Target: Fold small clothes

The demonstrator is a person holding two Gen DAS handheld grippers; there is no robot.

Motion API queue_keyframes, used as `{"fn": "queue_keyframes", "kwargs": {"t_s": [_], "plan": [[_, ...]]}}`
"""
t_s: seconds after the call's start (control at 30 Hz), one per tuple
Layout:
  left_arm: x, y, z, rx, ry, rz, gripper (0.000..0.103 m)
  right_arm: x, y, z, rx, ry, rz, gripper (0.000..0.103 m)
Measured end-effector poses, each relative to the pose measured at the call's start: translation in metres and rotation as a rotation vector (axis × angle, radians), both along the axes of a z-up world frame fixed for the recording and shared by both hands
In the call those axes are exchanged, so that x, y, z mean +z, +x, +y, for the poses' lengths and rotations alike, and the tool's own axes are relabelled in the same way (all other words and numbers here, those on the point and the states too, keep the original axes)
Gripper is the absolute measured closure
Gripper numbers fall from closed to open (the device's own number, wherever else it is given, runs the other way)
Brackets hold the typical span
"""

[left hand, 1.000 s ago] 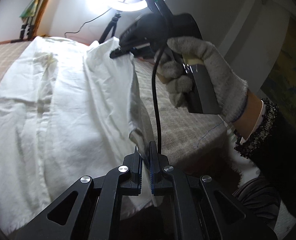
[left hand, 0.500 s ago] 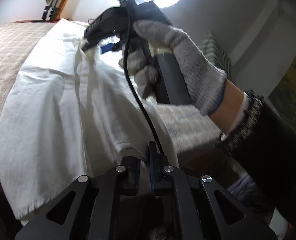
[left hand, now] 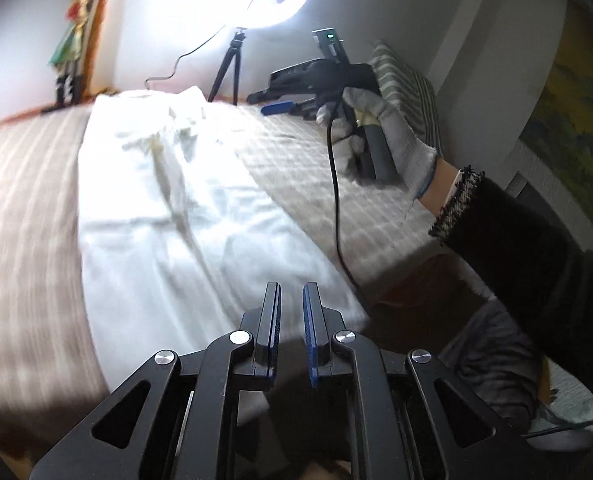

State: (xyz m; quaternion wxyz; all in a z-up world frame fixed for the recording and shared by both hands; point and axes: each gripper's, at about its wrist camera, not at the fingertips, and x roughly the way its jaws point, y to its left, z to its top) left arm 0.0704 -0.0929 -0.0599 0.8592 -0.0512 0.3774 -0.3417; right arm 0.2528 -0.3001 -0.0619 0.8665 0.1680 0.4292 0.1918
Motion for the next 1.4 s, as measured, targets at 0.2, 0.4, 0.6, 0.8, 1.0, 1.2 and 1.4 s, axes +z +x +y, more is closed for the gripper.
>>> {"fn": "queue_keyframes", "kwargs": {"t_s": [0.2,0.4,0.6,0.8,1.0,1.2,1.4], "plan": [[-0.015,0.046,-0.054,-0.146,0.035,0.017,0.093,0.004,0.045,0.015,0.078,-0.029,-0.024,0.067],[-0.045,0.054,-0.09,-0.279,0.072,0.073,0.093,-0.013,0.109,0.031,0.121,-0.075,-0.015,0.063],[-0.056,0.063,-0.101,-0.331,0.069,0.129,0.093,-0.036,0.159,0.035,0.116,0.035,-0.004,0.067],[-0.066,0.069,-0.105,-0.35,0.04,0.178,0.093,-0.036,0.177,0.068,0.172,-0.166,0.034,0.103],[-0.068,0.061,-0.119,-0.395,0.055,0.155,0.093,-0.043,0.198,0.089,0.143,-0.367,0.04,0.103],[-0.064,0.059,-0.111,-0.376,0.037,0.176,0.093,-0.049,0.192,0.067,0.019,-0.386,0.061,0.075],[-0.044,0.047,-0.099,-0.345,0.014,0.123,0.093,-0.019,0.162,0.019,-0.074,-0.198,0.037,0.074]]}}
